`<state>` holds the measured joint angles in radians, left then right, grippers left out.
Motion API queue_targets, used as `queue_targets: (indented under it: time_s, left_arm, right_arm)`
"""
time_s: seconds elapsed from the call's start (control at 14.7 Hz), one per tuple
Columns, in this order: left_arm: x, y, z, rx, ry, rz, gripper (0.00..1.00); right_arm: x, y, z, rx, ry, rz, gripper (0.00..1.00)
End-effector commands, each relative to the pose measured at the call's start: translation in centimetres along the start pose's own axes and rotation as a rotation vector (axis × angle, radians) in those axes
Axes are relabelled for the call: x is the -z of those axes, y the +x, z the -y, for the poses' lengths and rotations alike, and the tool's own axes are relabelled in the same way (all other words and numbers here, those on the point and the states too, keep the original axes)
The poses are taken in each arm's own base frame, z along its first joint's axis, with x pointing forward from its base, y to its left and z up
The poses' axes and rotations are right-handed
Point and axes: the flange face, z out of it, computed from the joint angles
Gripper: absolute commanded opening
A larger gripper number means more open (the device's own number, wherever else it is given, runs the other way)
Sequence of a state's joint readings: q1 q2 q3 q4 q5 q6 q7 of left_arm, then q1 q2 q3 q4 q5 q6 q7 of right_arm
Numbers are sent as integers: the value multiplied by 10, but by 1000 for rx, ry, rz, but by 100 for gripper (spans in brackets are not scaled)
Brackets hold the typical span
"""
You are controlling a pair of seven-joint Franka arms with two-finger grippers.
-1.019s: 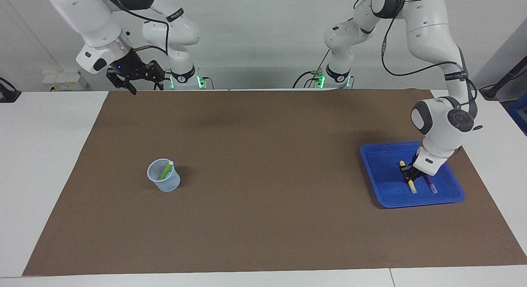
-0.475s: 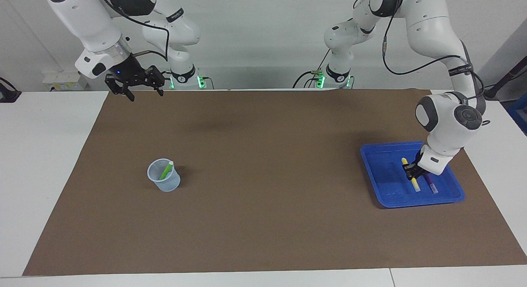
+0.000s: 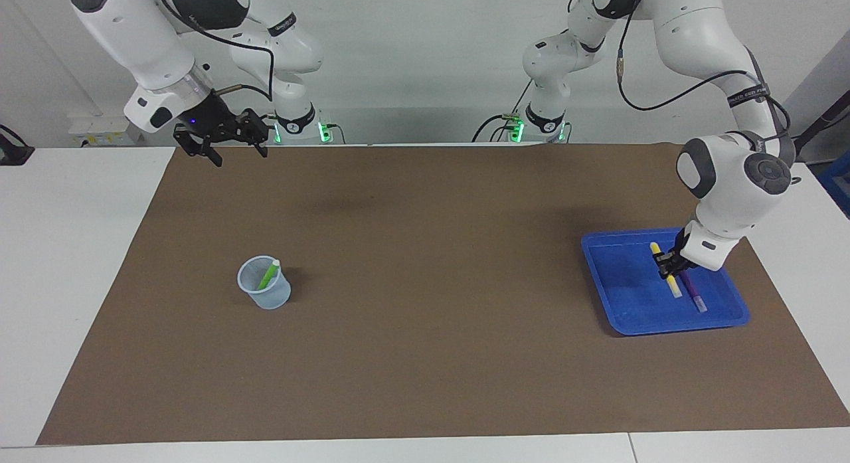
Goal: Transfer and insert pens with both arms
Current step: 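Grasp the yellow pen in the blue tray with the left gripper, then lift the yellow pen toward the right gripper while the right gripper approaches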
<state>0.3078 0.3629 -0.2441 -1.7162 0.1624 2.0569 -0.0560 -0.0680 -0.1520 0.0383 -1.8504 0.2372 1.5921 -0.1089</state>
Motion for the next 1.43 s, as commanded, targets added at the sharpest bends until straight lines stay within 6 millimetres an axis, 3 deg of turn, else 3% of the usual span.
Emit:
queue_targets:
  time_s: [0.0,0.34,0.54,0.88,1.15,1.36]
  left_arm:
    - [14,-3,-8,21,-16,45,0]
    - [20,-14,-21,31,-9,128,0]
    - [28,-24,-42,85,-65,178,0]
    - [40,-43,-119,293,-118,281,0]
    - [60,-57,-168,488,-227,351,0]
    - [82,-77,-225,593,-238,371,0]
  right_arm:
    - [-8,7,-4,-9,116,6,100]
    - [-30,22,6,-47,251,-1,100]
    - [-41,21,17,-81,264,1,100]
    - [-50,18,16,-68,257,-27,100]
    - [-56,12,12,-46,258,-27,100]
    - [-54,15,15,-76,317,-48,100]
